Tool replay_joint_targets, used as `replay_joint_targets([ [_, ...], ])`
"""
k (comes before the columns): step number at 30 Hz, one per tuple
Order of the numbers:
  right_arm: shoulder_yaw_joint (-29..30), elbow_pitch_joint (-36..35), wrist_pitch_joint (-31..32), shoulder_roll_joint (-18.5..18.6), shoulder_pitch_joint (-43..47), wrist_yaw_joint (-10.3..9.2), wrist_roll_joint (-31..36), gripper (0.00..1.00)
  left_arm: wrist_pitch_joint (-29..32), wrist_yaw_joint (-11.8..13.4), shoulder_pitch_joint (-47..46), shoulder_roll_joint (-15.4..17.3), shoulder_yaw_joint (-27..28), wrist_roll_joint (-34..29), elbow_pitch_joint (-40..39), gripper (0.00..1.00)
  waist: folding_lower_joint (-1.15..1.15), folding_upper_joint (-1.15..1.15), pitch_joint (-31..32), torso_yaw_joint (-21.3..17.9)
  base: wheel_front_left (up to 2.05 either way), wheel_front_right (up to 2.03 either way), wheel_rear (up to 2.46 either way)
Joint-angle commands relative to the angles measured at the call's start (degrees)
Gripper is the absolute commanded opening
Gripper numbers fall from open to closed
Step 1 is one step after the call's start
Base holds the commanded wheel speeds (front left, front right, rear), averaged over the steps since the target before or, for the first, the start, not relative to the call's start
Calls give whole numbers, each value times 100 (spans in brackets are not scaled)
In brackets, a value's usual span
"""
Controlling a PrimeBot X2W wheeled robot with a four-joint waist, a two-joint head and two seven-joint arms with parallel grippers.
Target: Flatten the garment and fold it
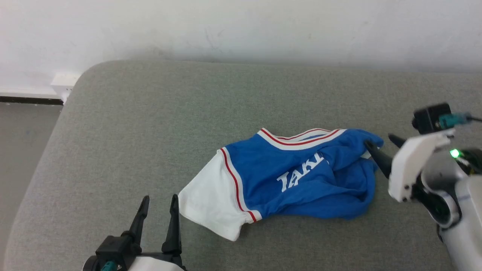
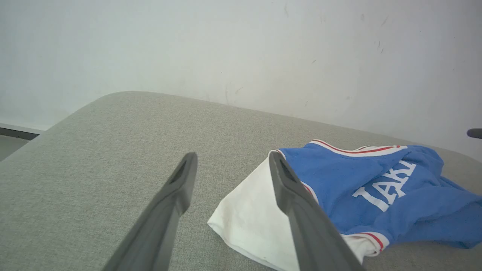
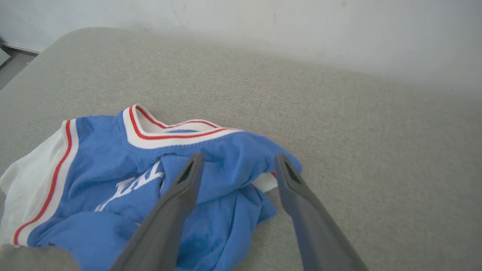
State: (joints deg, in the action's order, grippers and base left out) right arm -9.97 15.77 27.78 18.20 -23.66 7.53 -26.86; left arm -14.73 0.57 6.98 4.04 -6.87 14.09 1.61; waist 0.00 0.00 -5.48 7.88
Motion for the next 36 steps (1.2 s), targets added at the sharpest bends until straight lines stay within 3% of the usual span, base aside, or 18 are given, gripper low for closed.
replay_joint_targets([
  [1, 217, -284, 209, -80, 327, -4, 196, 100, -27, 1, 14, 22, 13, -15, -23, 100, 0, 0, -130, -84, 0, 0, 0],
  [9, 1204, -1241, 1074, -783, 1341, -4, 1092, 100, -27, -82, -191, 19, -65, -16, 39, 100, 0, 0, -345, 128, 0, 0, 0],
  [19, 1309, -500, 1228, -1235, 1181, -4, 1641, 100, -27, -101, -282, 39, -50, -4, 88, 100, 0, 0, -544, 349, 0, 0, 0],
  [20, 1324, -388, 1211, -1249, 1131, -4, 1699, 80, -27, -107, -299, 37, -58, 0, 92, 100, 0, 0, -564, 342, 0, 0, 0],
  [22, 1383, -186, 1141, -1297, 1022, -4, 1755, 11, -27, -122, -334, 31, -68, 12, 100, 100, 0, 0, -592, 308, 0, 0, 0],
  [23, 1406, -109, 1080, -1322, 964, -4, 1761, 0, -27, -129, -353, 28, -75, 15, 108, 100, 0, 0, -599, 285, 0, 0, 0],
  [29, 1469, -161, 726, -1350, 606, -4, 1663, 0, -27, -123, -396, 6, -72, 17, 157, 100, 0, 0, -480, 49, 0, 0, 0],
  [36, 1805, -1147, 551, -1045, 318, -4, 1567, 0, -27, -110, -286, -2, -59, -9, 213, 100, 0, 0, -152, -198, 0, 0, 0],
])
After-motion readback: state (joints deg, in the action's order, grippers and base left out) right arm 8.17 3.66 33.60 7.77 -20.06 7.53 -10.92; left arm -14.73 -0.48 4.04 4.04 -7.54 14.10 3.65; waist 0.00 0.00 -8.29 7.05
